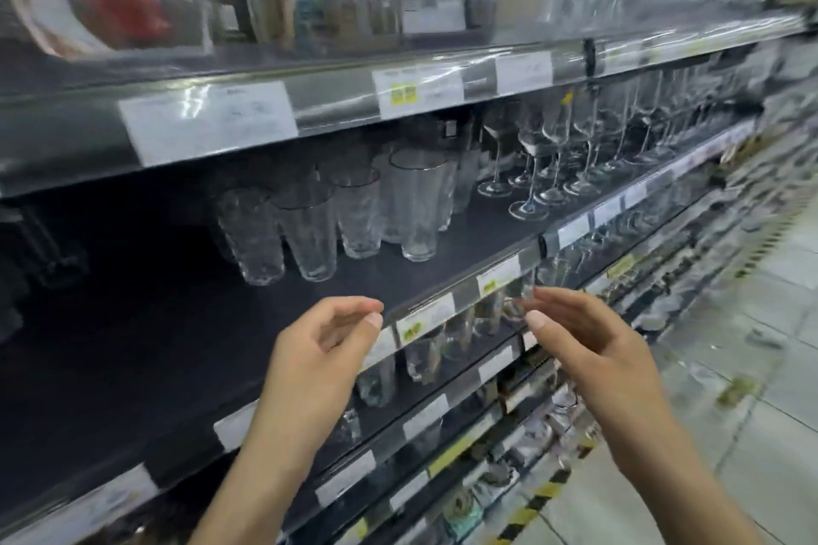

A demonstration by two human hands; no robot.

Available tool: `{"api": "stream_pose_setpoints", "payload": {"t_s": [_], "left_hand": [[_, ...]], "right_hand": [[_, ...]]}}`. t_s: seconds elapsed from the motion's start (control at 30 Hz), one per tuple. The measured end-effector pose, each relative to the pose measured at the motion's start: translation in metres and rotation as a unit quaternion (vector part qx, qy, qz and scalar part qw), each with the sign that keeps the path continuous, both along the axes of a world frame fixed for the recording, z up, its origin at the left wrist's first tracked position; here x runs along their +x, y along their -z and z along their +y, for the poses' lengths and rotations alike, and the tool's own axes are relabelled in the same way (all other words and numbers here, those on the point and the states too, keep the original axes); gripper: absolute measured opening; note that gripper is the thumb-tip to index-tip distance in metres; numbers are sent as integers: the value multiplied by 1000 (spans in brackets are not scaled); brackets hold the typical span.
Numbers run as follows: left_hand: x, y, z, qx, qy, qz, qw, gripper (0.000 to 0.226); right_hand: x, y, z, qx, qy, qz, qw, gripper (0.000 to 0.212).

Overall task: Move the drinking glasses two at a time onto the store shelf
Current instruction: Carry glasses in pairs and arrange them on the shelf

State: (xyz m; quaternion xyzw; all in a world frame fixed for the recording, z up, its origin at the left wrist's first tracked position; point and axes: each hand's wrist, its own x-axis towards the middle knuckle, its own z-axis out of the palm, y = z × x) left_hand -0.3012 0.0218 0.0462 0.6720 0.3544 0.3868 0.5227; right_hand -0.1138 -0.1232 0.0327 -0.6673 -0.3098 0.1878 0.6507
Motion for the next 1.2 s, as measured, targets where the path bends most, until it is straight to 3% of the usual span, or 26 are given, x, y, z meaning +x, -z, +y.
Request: {"api": "stream_pose_setpoints", "payload": {"t_s": [0.37, 0.63, 0.83, 1.0, 1.2], "left_hand": [[147, 8, -3, -27, -129, -7, 991, 14], [196, 28, 46, -31, -233, 11, 972, 53], [216, 36, 84, -21, -277, -14, 960, 80], [231, 40, 97, -3, -296, -12, 955, 73], [245, 36, 104, 21, -316, 10, 948, 81]], "right_hand": [[154, 6, 25, -24, -82, 12, 996, 25], [214, 10, 97, -21, -127, -6, 992, 26], [231, 18, 171, -43, -145, -11, 988, 40], [246, 23, 224, -96, -162, -38, 981, 64], [261, 20, 272, -96, -195, -44, 975, 84]]}}
